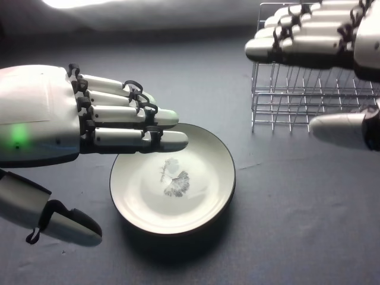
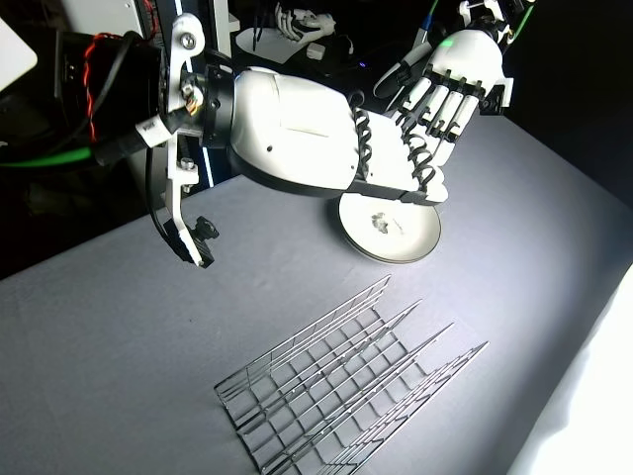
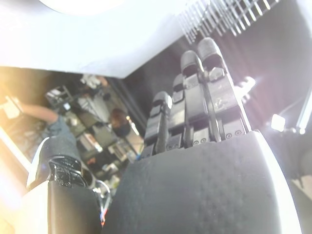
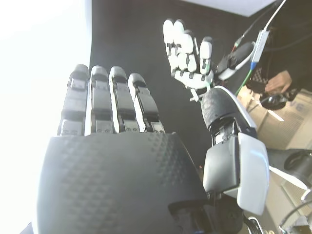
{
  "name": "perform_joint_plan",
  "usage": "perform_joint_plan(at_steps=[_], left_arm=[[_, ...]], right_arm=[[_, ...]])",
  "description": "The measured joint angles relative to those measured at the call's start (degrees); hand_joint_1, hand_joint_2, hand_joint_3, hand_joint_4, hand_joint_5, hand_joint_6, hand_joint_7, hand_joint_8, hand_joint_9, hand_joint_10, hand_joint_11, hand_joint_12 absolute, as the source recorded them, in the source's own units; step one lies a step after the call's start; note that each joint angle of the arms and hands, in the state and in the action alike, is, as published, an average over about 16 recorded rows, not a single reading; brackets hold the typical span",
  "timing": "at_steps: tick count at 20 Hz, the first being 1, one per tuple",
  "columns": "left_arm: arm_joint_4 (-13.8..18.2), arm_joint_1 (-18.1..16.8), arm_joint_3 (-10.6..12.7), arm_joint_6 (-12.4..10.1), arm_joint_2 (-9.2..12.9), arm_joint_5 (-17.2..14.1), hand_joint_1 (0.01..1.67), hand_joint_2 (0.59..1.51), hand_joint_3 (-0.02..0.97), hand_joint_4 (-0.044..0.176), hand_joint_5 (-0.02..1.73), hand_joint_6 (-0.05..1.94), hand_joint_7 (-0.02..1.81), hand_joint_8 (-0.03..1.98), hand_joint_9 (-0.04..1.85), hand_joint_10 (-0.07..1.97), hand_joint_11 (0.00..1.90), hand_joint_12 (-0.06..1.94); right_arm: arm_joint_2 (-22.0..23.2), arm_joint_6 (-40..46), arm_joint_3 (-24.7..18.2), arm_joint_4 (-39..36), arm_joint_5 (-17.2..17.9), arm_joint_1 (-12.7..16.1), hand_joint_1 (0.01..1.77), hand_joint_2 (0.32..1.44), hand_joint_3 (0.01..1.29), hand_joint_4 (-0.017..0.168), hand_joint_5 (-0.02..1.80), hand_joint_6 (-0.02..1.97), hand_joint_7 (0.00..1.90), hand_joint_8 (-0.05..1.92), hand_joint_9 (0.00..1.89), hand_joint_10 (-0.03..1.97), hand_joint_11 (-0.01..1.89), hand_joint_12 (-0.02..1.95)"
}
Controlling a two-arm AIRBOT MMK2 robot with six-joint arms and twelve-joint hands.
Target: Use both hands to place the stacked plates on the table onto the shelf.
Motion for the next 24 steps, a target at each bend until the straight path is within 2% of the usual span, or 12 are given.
perform_joint_plan(at_steps=[3, 8, 12, 19, 24], left_arm=[[1.0, -0.4, 0.1, -0.9, 0.0, -0.2, 0.04, 1.087, 0.051, 0.020, 0.02, 0.00, 0.04, -0.01, 0.07, 0.01, 0.07, 0.04], [4.2, -2.0, 0.8, -3.6, -0.4, -0.7, 0.04, 1.091, 0.040, 0.014, 0.02, 0.00, 0.03, -0.01, 0.06, 0.00, 0.05, 0.03], [7.5, -3.6, 2.4, -6.6, -1.5, -2.6, 0.02, 1.097, 0.021, 0.000, 0.02, 0.01, 0.02, 0.00, 0.02, 0.00, 0.01, 0.00], [16.5, -6.3, 8.0, -13.5, -5.6, -8.6, 0.02, 1.087, 0.019, 0.000, 0.02, 0.01, 0.02, 0.00, 0.02, 0.00, 0.01, 0.01], [21.7, -6.5, 12.4, -15.7, -9.2, -12.4, 0.02, 1.080, 0.020, -0.001, 0.02, 0.01, 0.02, 0.00, 0.02, 0.00, 0.01, 0.01]], right_arm=[[-0.1, 0.0, 0.0, 0.0, 0.0, -0.2, 0.02, 1.16, 0.16, 0.001, 0.02, -0.02, 0.02, 0.00, 0.02, -0.02, 0.02, 0.02], [-0.1, 0.0, 0.0, 0.0, -0.1, -0.5, 0.02, 1.17, 0.12, 0.001, 0.02, -0.02, 0.02, 0.00, 0.02, -0.02, 0.02, 0.02], [-0.2, 0.0, 0.0, 0.1, -0.2, -0.9, 0.02, 1.20, 0.04, 0.001, 0.02, -0.02, 0.03, 0.00, 0.02, -0.02, 0.02, 0.02], [-0.3, 0.0, 0.0, 0.2, -0.3, -1.3, 0.02, 1.22, 0.03, 0.001, 0.02, -0.02, 0.03, 0.00, 0.02, -0.02, 0.02, 0.02], [-0.3, 0.0, 0.1, 0.2, -0.4, -1.4, 0.02, 1.22, 0.03, 0.001, 0.03, -0.02, 0.03, 0.00, 0.02, -0.02, 0.02, 0.02]])
